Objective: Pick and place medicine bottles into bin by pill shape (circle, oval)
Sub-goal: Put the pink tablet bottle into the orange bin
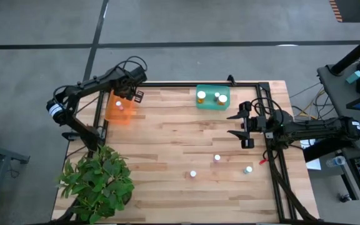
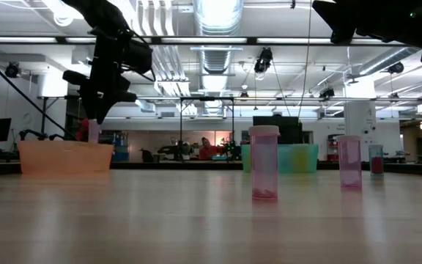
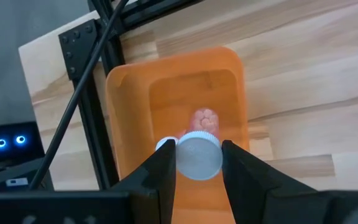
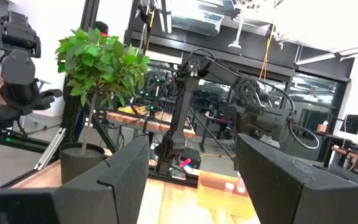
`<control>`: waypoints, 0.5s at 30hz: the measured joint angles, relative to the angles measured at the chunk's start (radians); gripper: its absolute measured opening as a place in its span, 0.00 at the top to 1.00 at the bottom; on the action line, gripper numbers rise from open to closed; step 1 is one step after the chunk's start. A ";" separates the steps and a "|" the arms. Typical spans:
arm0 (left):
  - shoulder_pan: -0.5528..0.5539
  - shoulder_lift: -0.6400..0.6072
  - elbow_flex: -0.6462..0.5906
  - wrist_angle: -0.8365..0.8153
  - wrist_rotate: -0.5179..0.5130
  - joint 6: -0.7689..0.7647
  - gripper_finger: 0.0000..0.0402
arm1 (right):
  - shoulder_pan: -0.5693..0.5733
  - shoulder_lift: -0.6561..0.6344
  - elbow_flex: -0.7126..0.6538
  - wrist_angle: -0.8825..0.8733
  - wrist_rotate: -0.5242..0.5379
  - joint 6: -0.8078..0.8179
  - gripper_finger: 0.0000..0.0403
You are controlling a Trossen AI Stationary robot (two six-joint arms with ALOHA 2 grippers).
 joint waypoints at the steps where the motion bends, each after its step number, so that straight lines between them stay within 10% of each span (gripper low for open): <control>1: 0.001 0.000 0.000 0.002 0.000 -0.002 0.77 | 0.000 0.000 0.000 0.000 0.000 0.000 0.44; 15: 0.005 0.000 -0.094 0.106 0.024 -0.029 0.77 | 0.000 0.000 0.000 0.000 0.000 -0.003 0.44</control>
